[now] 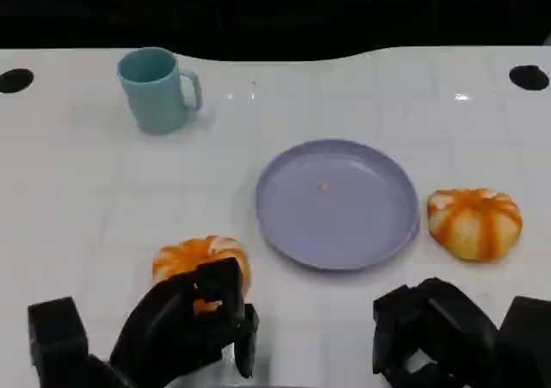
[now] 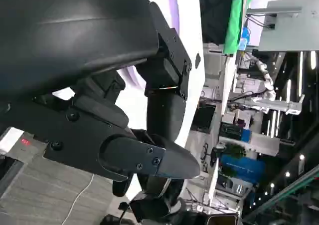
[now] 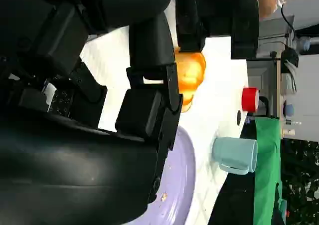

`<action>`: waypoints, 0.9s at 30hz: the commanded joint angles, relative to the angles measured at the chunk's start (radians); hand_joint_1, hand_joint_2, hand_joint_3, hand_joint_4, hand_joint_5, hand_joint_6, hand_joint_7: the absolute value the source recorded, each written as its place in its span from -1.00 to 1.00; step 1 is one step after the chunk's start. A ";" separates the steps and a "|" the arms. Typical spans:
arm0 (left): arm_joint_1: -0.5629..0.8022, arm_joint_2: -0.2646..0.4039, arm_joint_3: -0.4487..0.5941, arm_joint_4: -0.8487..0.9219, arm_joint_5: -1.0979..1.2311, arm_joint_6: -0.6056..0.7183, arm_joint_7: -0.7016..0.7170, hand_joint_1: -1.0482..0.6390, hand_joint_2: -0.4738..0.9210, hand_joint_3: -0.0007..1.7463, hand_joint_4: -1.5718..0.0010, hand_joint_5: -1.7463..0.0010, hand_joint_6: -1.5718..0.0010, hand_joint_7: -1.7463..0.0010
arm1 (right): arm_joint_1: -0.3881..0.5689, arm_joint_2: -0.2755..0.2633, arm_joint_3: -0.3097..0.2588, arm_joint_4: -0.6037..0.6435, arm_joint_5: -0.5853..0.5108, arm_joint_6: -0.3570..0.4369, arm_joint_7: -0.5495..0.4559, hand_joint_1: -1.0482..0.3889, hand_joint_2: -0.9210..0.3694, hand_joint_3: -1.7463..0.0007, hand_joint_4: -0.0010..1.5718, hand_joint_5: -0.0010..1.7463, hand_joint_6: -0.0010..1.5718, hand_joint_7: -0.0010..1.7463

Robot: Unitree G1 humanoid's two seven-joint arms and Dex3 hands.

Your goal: Grasp the bread from the table and place it into the plate.

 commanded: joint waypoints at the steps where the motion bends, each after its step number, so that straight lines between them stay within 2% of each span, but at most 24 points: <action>1: -0.003 0.010 0.007 0.003 0.003 -0.002 -0.012 -0.72 1.00 -0.83 -0.22 -1.00 0.00 -0.99 | -0.002 -0.008 -0.003 -0.001 -0.002 -0.005 -0.005 -1.00 0.20 -0.38 0.99 0.41 1.00 0.08; 20: -0.005 0.010 0.008 0.005 0.005 -0.005 -0.010 -0.69 1.00 -0.83 -0.22 -1.00 0.00 -0.98 | -0.005 -0.005 -0.005 0.010 0.003 -0.017 0.001 -1.00 0.18 -0.37 0.98 0.41 1.00 0.08; 27: -0.004 0.009 0.008 -0.002 0.007 -0.005 -0.005 -0.71 1.00 -0.81 -0.21 -1.00 0.01 -0.97 | -0.005 -0.002 -0.006 0.003 0.007 0.001 -0.003 -1.00 0.21 -0.37 0.99 0.41 1.00 0.08</action>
